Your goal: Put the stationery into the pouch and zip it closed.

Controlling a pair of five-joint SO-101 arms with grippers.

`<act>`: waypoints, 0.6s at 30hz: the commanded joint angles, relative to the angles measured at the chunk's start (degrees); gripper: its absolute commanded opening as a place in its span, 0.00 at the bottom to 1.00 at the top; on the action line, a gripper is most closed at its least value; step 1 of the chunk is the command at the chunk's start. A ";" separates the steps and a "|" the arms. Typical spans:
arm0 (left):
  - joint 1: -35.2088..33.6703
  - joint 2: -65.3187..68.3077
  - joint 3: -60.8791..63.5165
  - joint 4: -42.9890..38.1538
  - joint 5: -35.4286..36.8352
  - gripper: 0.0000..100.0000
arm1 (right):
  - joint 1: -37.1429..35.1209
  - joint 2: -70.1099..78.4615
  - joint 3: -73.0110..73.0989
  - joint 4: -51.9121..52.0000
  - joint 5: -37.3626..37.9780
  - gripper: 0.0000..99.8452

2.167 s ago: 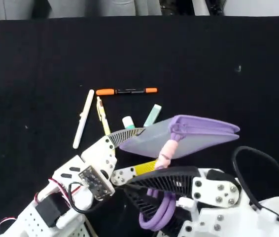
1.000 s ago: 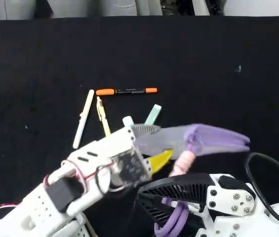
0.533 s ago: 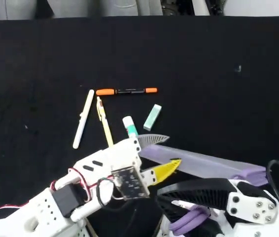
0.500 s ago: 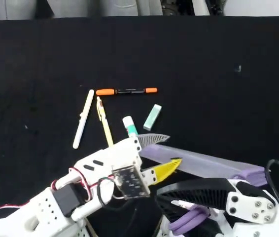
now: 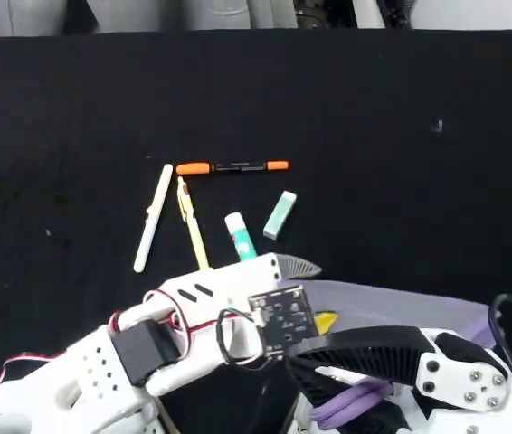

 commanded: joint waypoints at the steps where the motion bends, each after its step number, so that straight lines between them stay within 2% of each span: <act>1: 0.92 -0.09 -6.90 6.42 0.26 0.22 | 0.79 0.31 -1.54 0.18 0.79 0.01; 7: 3.12 -0.09 -11.12 13.27 0.26 0.22 | 0.88 0.40 -3.03 0.00 0.79 0.01; 13: 7.60 -0.35 -14.73 21.89 0.44 0.21 | 0.88 3.91 -1.36 -5.19 0.88 0.01; 18: 7.69 -8.44 -14.29 25.32 1.23 0.21 | 0.88 11.65 -1.54 -10.29 2.90 0.01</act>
